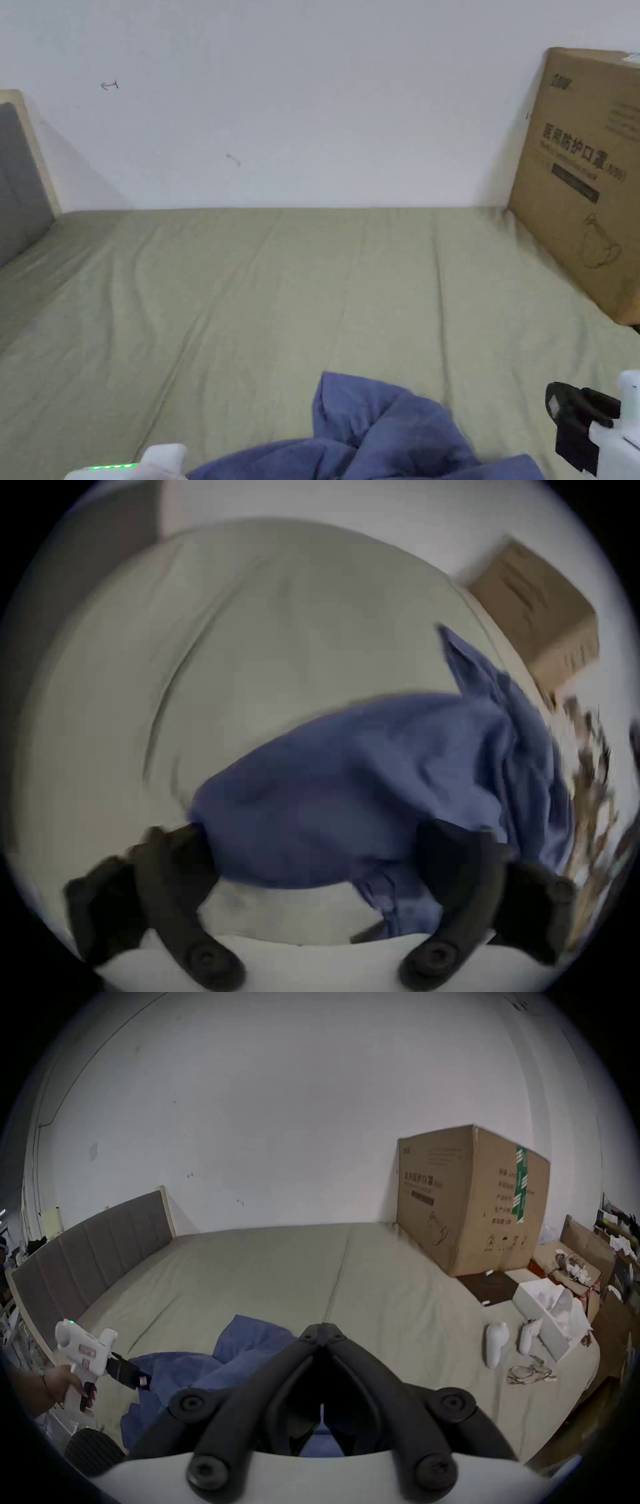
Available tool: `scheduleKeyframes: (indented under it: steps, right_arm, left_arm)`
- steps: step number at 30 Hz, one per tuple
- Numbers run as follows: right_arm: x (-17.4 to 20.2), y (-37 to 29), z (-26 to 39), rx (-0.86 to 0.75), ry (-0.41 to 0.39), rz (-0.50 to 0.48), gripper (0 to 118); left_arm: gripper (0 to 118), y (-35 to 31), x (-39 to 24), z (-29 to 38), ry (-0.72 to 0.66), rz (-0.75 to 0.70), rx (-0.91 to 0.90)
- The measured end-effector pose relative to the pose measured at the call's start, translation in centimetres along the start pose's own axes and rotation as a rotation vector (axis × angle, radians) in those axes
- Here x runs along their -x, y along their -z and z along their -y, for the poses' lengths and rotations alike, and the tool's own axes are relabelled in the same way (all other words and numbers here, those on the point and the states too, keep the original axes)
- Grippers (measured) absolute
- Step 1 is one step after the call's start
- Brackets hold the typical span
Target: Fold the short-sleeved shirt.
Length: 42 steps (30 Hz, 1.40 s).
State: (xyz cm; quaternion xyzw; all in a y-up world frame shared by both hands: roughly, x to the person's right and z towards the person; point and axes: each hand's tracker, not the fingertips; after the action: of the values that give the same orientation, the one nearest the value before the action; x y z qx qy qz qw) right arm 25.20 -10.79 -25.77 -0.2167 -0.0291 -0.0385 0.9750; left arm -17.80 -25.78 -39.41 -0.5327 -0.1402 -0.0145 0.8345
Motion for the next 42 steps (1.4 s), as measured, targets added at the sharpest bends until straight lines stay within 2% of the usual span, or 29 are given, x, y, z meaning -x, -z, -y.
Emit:
scheduleKeyframes:
  steps: [1, 2, 3, 4, 5, 6, 7, 8, 9, 11, 13, 14, 16, 17, 18, 19, 20, 21, 22, 25, 28, 32, 35, 38, 42]
  right_arm:
    - [0.0, 1.2, 0.1, 0.036, 0.004, -0.02, 0]
    - [-0.1, 2.4, 0.1, 0.061, 0.017, -0.048, 0]
    - [-0.1, 3.7, 0.2, 0.091, 0.039, -0.075, 0]
    - [-0.2, 5.1, 0.2, 0.127, 0.066, -0.096, 0]
    - [-0.4, 6.6, 0.2, 0.176, 0.096, -0.116, 8]
    - [-0.6, 8.2, 0.2, 0.251, 0.119, -0.125, 48]
    - [-0.9, 9.9, 0.4, 0.333, 0.144, -0.107, 83]
    - [-1.3, 11.4, 0.9, 0.397, 0.158, -0.081, 99]
    - [-1.8, 13.1, 1.6, 0.485, 0.149, -0.086, 101]
    - [-2.9, 15.3, 2.8, 0.55, 0.153, 0.01, 101]
    - [-4.2, 17.5, 4.7, 0.686, 0.094, 0.135, 101]
    - [-5.0, 18.4, 5.6, 0.741, 0.078, 0.165, 101]
    - [-6.3, 19.9, 7.7, 0.875, 0.101, 0.097, 99]
    - [-6.7, 20.1, 8.2, 0.891, 0.135, 0.058, 95]
    - [-6.9, 19.4, 7.8, 0.807, 0.147, 0.051, 94]
    - [-6.8, 19.0, 7.1, 0.779, 0.114, 0.057, 87]
    - [-6.6, 18.7, 6.7, 0.759, 0.088, 0.047, 64]
    - [-6.4, 18.4, 6.2, 0.742, 0.047, 0.045, 14]
    - [-6.2, 17.6, 5.8, 0.727, 0.007, 0.071, 6]
    - [-8.0, 15.2, 3.6, 0.667, 0.061, -0.007, 6]
    - [-9.6, 10.7, 0.5, 0.556, 0.166, -0.053, 6]
    - [-12.3, 5.7, -4.5, 0.411, 0.132, -0.04, 6]
    - [-12.6, 1.3, -8.4, 0.314, 0.082, 0.049, 6]
    - [-14.4, -1.5, -12.2, 0.227, 0.165, 0.018, 6]
    - [-15.6, -3.2, -17.9, 0.135, 0.206, 0.007, 6]
  left_arm:
    - [61, -1.4, -1.7, 0.5, 0.04, 0.024, -0.029]
    - [19, -2.4, -2.0, 0.8, 0.045, -0.008, -0.059]
    - [9, -3.2, -1.6, 0.9, -0.004, 0.071, -0.087]
    - [9, -4.2, -1.3, 1.1, -0.09, 0.171, -0.109]
    - [9, -4.8, -0.5, 1.0, -0.141, 0.188, -0.142]
    - [9, -5.9, -0.4, 1.2, -0.158, 0.167, -0.183]
    - [9, -7.2, -0.4, 1.5, -0.153, 0.132, -0.236]
    - [9, -8.2, -0.4, 1.8, -0.152, 0.113, -0.272]
    - [9, -8.6, 0.4, 1.8, -0.154, 0.104, -0.299]
    - [9, -9.9, 0.6, 2.2, -0.164, 0.086, -0.342]
    - [9, -10.5, 1.0, 2.3, -0.167, 0.07, -0.346]
    - [9, -10.6, 1.1, 2.3, -0.17, 0.064, -0.345]
    - [9, -10.4, 1.4, 2.3, -0.178, 0.066, -0.329]
    - [9, -9.9, 1.8, 2.2, -0.178, 0.068, -0.323]
    - [9, -9.7, 1.8, 2.2, -0.175, 0.06, -0.315]
    - [9, -9.5, 1.8, 2.1, -0.17, 0.049, -0.306]
    - [9, -9.4, 1.8, 2.1, -0.17, 0.048, -0.303]
    - [9, -9.5, 1.8, 2.1, -0.176, 0.053, -0.303]
    - [9, -9.6, 2.0, 2.0, -0.19, 0.067, -0.313]
    - [9, -11.1, 2.7, 1.3, -0.213, 0.08, -0.348]
    - [9, -13.8, 3.5, 0.0, -0.195, 0.045, -0.407]
    - [9, -18.6, 5.2, -1.8, -0.19, 0.019, -0.485]
    - [9, -22.9, 5.7, -3.6, -0.203, 0.012, -0.531]
    - [9, -27.2, 6.3, -6.0, -0.228, 0.037, -0.623]
    - [9, -31.7, 5.1, -9.9, -0.174, 0.067, -0.657]
